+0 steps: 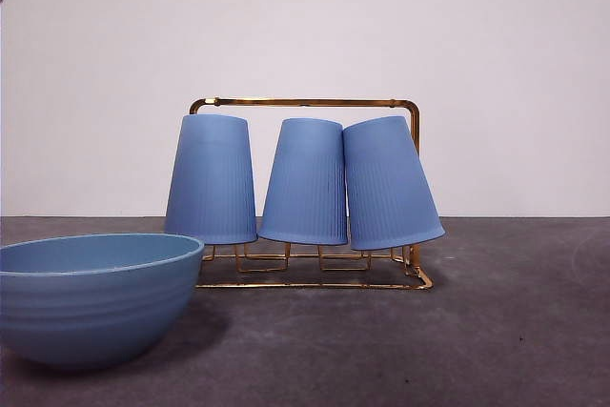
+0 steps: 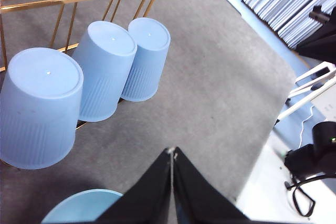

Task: Right arm lift cup from the cupboard, then place it on the right of the bowl

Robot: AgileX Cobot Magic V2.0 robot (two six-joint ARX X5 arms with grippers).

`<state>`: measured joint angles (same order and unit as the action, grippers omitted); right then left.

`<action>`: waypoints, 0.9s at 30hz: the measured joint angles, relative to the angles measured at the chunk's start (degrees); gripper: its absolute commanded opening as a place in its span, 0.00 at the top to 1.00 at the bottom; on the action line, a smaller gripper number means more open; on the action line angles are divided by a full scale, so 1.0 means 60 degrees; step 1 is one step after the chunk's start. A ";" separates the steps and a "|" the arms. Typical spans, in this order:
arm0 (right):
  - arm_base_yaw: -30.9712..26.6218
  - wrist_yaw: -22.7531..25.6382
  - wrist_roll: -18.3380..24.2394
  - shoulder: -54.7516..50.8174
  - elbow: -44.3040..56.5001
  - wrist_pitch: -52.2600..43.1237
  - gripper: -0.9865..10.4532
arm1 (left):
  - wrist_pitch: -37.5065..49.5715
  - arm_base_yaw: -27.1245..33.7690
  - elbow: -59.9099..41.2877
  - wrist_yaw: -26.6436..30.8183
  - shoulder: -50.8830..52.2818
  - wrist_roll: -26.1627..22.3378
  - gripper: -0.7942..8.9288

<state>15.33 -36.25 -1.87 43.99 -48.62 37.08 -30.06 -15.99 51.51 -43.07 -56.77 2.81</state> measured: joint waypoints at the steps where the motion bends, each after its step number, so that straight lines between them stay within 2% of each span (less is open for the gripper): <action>1: 0.0007 0.0004 0.0029 0.0036 0.0000 0.0000 0.90 | 0.0000 0.0000 0.0000 -0.0004 -0.0033 -0.0076 0.81; 3: 0.0007 0.0000 0.0036 0.0073 0.0000 0.0000 0.86 | 0.0000 0.0000 0.0000 -0.0004 -0.0051 -0.0131 0.72; 8: 0.0007 0.0000 0.0073 0.0080 0.0000 -0.0004 0.55 | 0.0000 0.0000 0.0000 -0.0011 -0.0051 -0.0230 0.43; 11: 0.0007 0.0000 0.0062 0.0080 0.0000 -0.0004 0.44 | 0.0000 0.0000 0.0000 -0.0018 -0.0051 -0.0226 0.36; 19: 0.0018 0.0000 -0.0404 0.0182 0.0000 -0.0080 0.44 | 0.0000 0.0000 0.0000 -0.0025 -0.0051 -0.0222 0.35; 23: 0.0313 0.0084 -0.0546 0.0805 -0.0244 0.0179 0.44 | -0.0069 0.0000 0.0000 -0.0025 -0.0051 -0.0222 0.35; 27: 0.0863 0.0750 -0.0532 0.1934 -0.1177 0.0874 0.44 | -0.0095 0.0000 0.0000 -0.0029 -0.0051 -0.0222 0.35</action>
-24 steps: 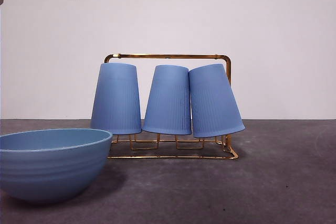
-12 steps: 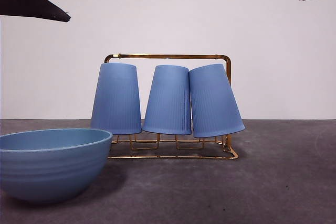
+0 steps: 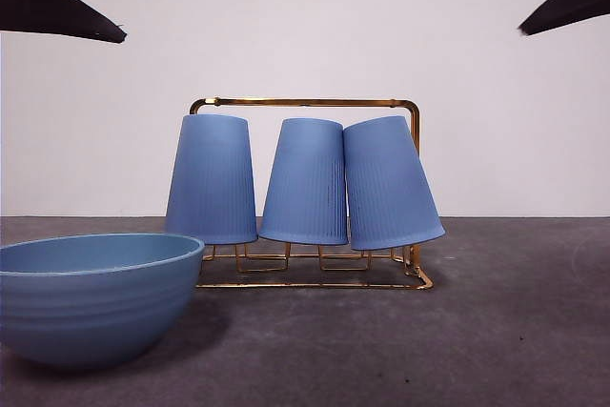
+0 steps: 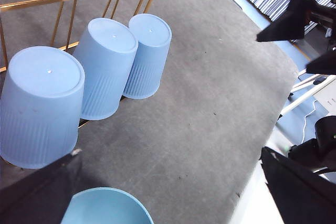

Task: Right arm lift cup from the cupboard, then place it on the right of the bowl

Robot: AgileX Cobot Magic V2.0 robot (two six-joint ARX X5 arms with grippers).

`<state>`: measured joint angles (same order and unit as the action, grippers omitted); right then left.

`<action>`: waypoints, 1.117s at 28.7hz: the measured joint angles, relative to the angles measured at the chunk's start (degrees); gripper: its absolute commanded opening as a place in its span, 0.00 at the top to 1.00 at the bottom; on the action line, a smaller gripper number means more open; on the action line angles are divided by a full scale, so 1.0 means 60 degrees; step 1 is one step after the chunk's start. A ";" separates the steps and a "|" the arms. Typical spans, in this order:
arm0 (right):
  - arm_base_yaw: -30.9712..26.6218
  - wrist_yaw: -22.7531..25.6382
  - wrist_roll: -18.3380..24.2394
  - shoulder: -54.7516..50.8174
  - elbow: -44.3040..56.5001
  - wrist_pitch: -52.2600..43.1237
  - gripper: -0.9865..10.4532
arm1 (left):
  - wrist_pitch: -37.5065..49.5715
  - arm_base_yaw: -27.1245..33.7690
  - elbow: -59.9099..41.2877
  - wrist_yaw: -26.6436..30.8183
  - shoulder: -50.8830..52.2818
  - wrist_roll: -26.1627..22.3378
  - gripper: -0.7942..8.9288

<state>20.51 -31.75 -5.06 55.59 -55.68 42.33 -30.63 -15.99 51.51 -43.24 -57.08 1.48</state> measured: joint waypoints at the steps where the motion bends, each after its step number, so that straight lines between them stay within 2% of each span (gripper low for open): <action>1: 0.0146 0.0266 0.0055 0.0331 -0.0302 0.0229 0.44 | -0.0018 0.0000 0.0000 0.0004 0.0000 0.0000 0.35; 11: 0.1402 0.2561 0.0816 0.3985 -0.3657 0.2408 0.44 | -0.0106 0.0000 0.0000 0.0000 0.0000 0.0000 0.35; 20: 0.1872 0.4586 0.0951 0.7337 -0.7107 0.4200 0.44 | -0.0106 0.0000 0.0000 0.0000 0.0000 -0.0004 0.35; 24: 0.2153 0.4750 0.1198 0.8211 -0.8113 0.4459 0.44 | -0.0106 0.0000 0.0000 0.0004 0.0000 -0.0007 0.35; 32: 0.2251 0.5297 0.1566 0.8732 -0.8204 0.4605 0.45 | -0.0109 0.0000 0.0000 0.0000 0.0000 -0.0007 0.35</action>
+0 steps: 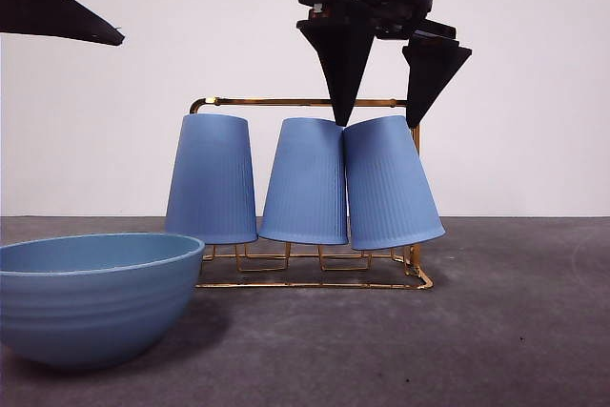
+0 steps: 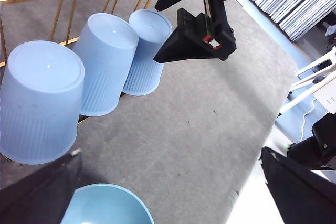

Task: Right arm lift cup from the cupboard, then place it on the right of the bowl

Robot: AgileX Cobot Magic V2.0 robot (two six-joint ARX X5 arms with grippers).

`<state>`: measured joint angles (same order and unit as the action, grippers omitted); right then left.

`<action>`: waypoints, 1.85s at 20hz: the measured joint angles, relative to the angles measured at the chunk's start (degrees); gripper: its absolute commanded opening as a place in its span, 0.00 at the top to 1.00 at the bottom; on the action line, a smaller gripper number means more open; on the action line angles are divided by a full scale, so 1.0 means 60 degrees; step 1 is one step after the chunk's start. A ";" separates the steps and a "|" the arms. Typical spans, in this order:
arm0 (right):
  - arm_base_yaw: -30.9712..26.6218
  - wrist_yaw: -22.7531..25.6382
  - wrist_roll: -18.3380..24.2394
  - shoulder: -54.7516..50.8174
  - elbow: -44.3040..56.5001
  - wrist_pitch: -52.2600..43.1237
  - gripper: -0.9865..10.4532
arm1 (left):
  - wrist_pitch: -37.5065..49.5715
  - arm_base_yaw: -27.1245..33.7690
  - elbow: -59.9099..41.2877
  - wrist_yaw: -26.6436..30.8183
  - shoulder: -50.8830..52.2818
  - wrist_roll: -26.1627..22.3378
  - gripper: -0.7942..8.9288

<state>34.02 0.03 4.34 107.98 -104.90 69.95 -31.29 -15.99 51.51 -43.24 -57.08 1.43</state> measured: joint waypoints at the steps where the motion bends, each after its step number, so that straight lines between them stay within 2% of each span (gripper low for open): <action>1: -0.0007 0.0004 0.0029 0.0062 0.0000 0.0000 0.45 | -0.0004 0.0000 0.0000 0.0000 0.0000 0.0000 0.35; 4: -0.0007 0.0000 0.0146 0.0448 -0.0004 0.0004 0.47 | -0.0033 0.0000 0.0000 0.0000 0.0000 0.0000 0.35; 8: -0.0007 0.0007 0.0259 0.0554 -0.0007 -0.0044 0.63 | -0.0113 0.0000 0.0000 0.0000 0.0000 -0.0004 0.35; 13: -0.0047 0.0055 0.0306 0.0554 -0.0007 -0.0044 0.74 | -0.0113 0.0000 0.0000 0.0000 0.0000 -0.0066 0.35; 20: -0.0047 -0.0007 0.0302 0.0098 -0.0007 0.0091 0.74 | -0.0113 0.0000 0.0000 0.0000 0.0000 -0.0146 0.35; 24: -0.0055 -0.0688 0.0299 -0.1075 -0.0007 0.0062 0.74 | -0.0120 0.0000 0.0000 0.0004 -0.0109 -0.0178 0.35; 27: -0.0047 -0.0761 0.0302 -0.1694 0.0226 -0.0117 0.74 | -0.0146 -0.0047 0.0000 0.0004 -0.0310 -0.0178 0.35; 30: -0.0051 -0.0736 0.0302 -0.2350 0.1188 -0.0528 0.74 | -0.0146 -0.0146 0.0000 0.0004 -0.0499 -0.0211 0.35; 37: -0.0051 -0.0714 0.0033 -0.5016 0.4393 -0.2801 0.74 | -0.0135 -0.0189 0.0000 0.0004 -0.1220 -0.0251 0.35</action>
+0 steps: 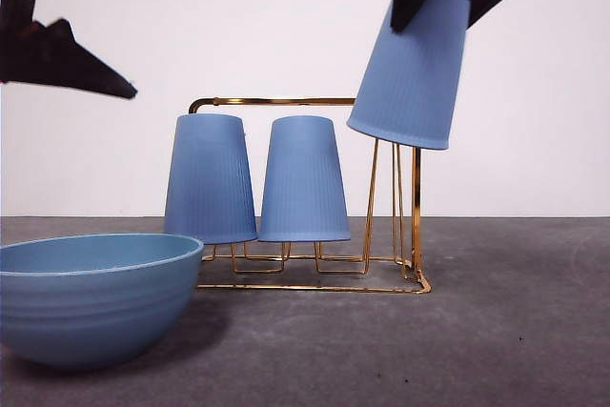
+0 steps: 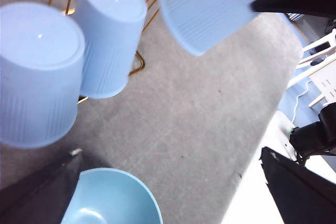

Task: Right arm lift cup from the cupboard, then place it on the right of the bowl

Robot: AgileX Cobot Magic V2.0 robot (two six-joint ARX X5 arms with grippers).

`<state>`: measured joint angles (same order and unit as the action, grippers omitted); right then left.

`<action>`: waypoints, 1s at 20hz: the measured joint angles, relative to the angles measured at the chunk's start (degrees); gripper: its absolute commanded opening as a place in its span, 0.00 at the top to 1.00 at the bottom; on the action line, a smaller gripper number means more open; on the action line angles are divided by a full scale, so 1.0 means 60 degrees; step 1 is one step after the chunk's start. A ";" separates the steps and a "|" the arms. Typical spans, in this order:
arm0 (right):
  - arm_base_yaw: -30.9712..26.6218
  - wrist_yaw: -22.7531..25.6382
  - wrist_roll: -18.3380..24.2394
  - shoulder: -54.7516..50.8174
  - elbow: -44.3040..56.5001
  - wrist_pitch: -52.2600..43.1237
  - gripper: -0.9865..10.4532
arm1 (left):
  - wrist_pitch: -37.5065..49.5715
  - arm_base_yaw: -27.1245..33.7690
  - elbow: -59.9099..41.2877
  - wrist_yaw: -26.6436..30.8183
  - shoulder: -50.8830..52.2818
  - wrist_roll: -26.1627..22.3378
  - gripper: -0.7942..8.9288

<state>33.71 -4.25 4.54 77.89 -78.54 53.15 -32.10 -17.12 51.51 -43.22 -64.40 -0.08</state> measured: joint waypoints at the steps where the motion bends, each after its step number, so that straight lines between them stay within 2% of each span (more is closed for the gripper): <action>1: 0.0004 -0.0011 -0.0073 -0.0415 0.0492 -0.0361 0.74 | 0.0004 0.0000 0.0000 0.0000 -0.0157 0.0000 0.35; 5: 0.0004 -0.0160 -0.0619 -0.2055 0.2229 -0.1665 0.74 | 0.0022 0.0000 0.0000 0.0000 -0.0761 0.0000 0.35; 10: 0.0007 -0.1198 -0.1610 -0.3894 0.4659 -0.3042 0.74 | 0.0022 0.0000 0.0000 -0.0004 -0.1730 0.0193 0.35; 12: 0.0007 -0.1767 -0.2291 -0.4513 0.5810 -0.4116 0.74 | 0.0033 0.0000 0.0000 -0.0182 -0.2018 0.0364 0.35; 15: 0.0007 -0.2459 -0.3457 -0.5166 0.7311 -0.6047 0.74 | 0.0288 0.0000 0.0000 -0.1217 -0.2342 0.0772 0.35; 18: 0.0007 -0.3308 -0.4783 -0.5278 0.8659 -0.8612 0.74 | 0.0696 0.0000 0.0000 -0.1978 -0.2594 0.1377 0.35; 20: 0.0022 -0.3595 -0.5748 -0.5169 0.9493 -1.0462 0.74 | 0.0954 0.0000 0.0000 -0.2667 -0.2787 0.1814 0.35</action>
<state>33.85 -25.82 -29.95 46.87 -21.58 -9.63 -26.37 -17.12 51.51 -59.22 -81.12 10.81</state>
